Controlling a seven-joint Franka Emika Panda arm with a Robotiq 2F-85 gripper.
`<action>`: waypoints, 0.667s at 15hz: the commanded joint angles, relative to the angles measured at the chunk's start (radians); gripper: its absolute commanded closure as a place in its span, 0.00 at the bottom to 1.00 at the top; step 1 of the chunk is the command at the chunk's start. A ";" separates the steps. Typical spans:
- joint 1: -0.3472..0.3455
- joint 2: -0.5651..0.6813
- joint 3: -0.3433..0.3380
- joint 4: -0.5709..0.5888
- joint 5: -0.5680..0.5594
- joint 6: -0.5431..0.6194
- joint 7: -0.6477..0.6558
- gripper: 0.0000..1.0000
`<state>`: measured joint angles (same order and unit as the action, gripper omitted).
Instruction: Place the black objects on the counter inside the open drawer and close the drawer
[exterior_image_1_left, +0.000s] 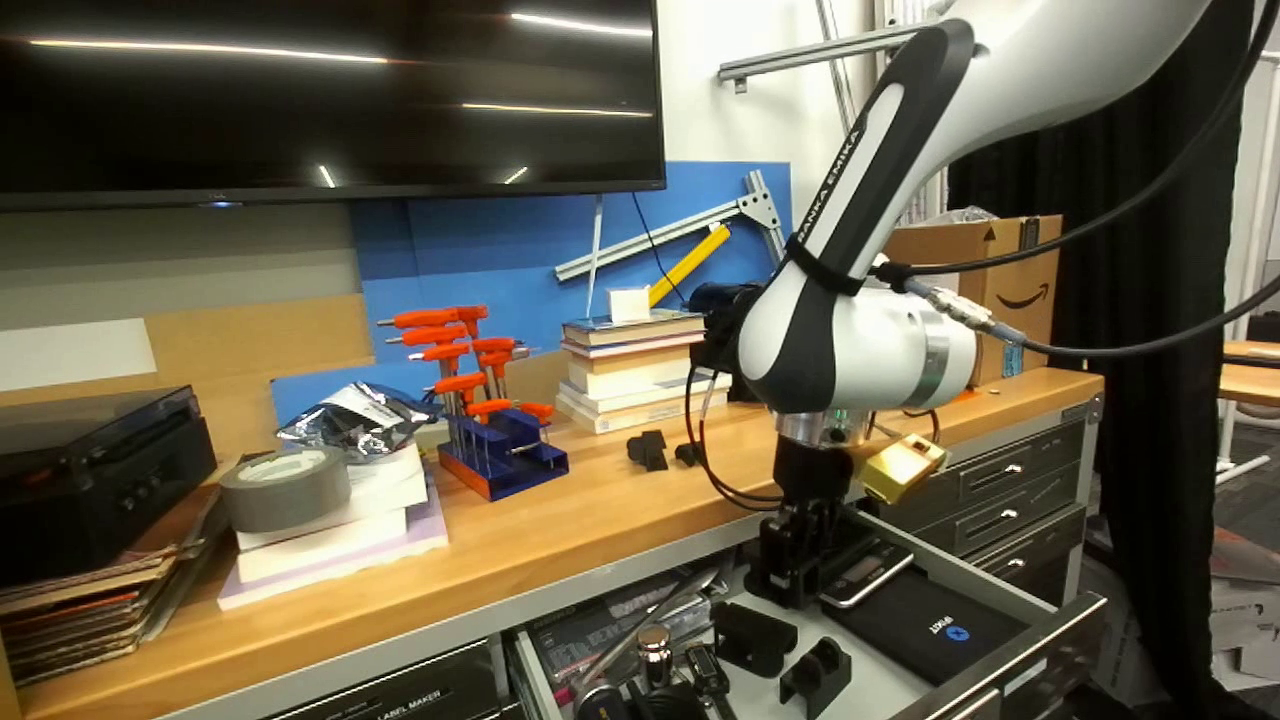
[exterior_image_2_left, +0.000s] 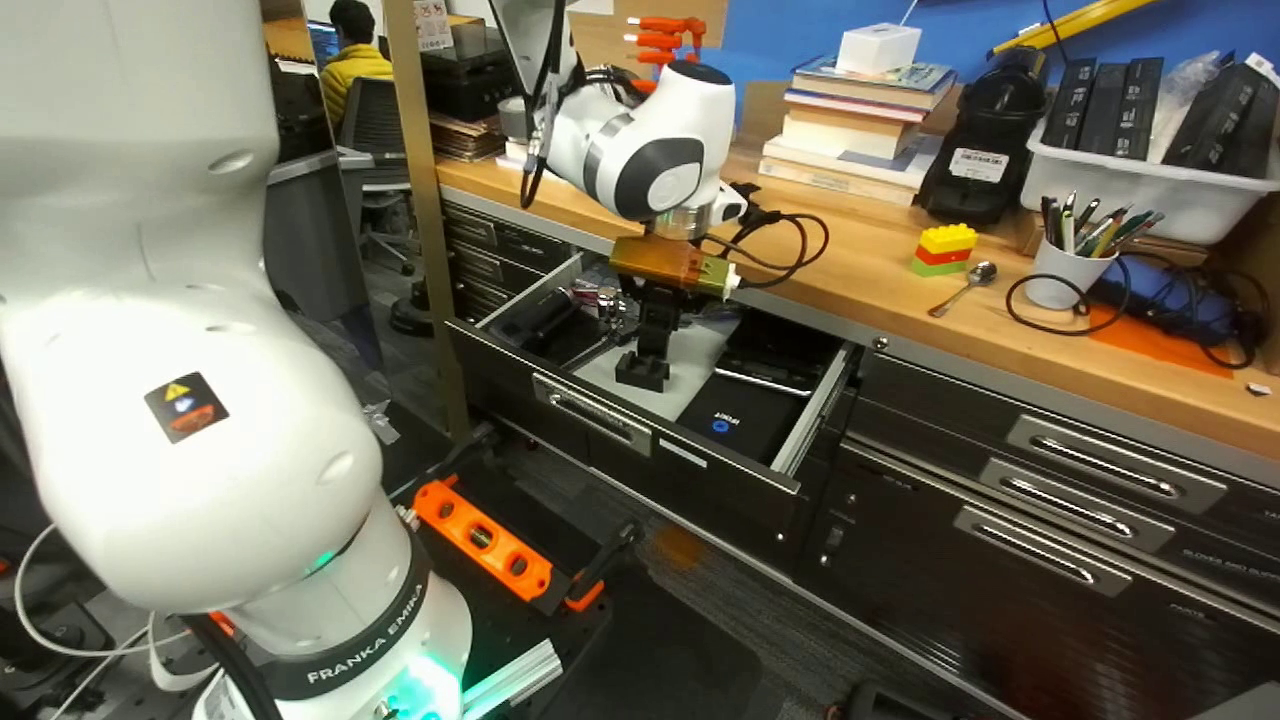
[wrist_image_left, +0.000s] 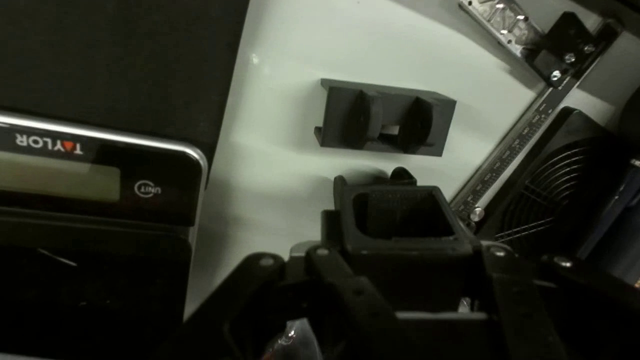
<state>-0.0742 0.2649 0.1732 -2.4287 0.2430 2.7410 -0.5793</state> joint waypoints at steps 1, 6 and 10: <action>-0.037 0.047 0.039 0.022 0.016 0.089 -0.056 0.75; -0.072 0.113 0.035 0.050 -0.051 0.148 -0.046 0.75; -0.104 0.159 0.032 0.086 -0.109 0.167 -0.032 0.75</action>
<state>-0.1454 0.3882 0.1916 -2.3820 0.1735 2.8839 -0.6134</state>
